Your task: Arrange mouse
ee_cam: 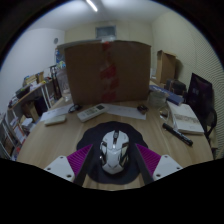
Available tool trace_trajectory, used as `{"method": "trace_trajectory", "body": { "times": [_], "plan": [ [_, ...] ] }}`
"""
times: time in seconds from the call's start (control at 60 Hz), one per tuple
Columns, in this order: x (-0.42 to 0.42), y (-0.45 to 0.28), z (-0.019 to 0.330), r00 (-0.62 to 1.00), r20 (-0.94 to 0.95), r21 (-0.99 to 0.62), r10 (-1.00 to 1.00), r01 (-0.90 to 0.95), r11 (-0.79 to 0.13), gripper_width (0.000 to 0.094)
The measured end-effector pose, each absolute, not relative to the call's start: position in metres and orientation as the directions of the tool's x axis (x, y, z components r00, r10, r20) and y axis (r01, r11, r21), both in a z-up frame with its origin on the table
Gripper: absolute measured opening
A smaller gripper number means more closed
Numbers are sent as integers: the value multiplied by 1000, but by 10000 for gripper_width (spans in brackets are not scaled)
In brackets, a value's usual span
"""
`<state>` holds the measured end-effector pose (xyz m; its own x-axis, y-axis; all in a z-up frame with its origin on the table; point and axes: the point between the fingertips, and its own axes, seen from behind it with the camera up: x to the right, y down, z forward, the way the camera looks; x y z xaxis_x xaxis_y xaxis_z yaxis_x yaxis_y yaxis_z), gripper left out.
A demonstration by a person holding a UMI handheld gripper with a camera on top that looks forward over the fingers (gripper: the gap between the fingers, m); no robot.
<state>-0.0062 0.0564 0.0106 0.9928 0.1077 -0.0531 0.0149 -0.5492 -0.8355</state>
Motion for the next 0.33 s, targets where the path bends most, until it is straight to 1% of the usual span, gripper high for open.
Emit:
{"method": "trace_trajectory", "body": {
  "times": [0.2, 0.333],
  "plan": [
    [-2, -32, 54, 971, -131, -878, 200, -20, -479, 837],
    [21, -92, 65, 956, -177, -900, 236, -60, -432, 834]
  ]
}}
